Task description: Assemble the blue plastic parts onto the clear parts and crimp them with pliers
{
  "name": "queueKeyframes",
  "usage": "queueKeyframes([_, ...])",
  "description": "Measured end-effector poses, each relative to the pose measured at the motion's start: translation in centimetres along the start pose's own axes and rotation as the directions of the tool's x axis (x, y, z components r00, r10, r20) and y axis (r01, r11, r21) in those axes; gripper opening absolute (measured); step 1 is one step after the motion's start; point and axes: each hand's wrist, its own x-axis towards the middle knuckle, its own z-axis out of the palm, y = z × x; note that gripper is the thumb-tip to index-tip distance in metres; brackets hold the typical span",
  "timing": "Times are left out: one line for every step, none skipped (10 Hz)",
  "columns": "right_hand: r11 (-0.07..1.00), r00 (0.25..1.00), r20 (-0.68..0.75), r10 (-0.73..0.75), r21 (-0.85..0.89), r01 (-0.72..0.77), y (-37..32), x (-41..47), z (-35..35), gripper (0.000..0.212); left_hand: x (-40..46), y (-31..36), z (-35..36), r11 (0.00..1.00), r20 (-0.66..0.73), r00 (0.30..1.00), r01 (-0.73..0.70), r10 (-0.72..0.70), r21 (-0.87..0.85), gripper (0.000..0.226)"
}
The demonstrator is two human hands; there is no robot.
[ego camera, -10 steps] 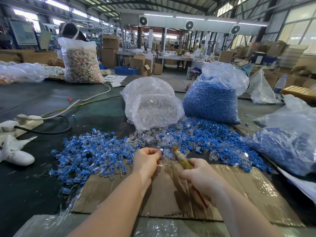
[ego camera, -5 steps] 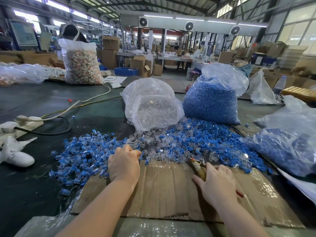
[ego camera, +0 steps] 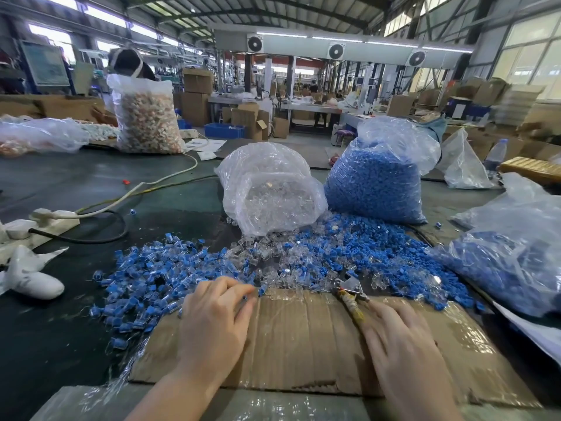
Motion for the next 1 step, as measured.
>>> queueKeyframes([0.984,0.969,-0.195,-0.150,0.064,0.165,0.12,-3.37,-1.48,0.016,-3.23,0.38,-2.62,0.974,0.005,0.974,-0.225,0.225,-0.004,0.006])
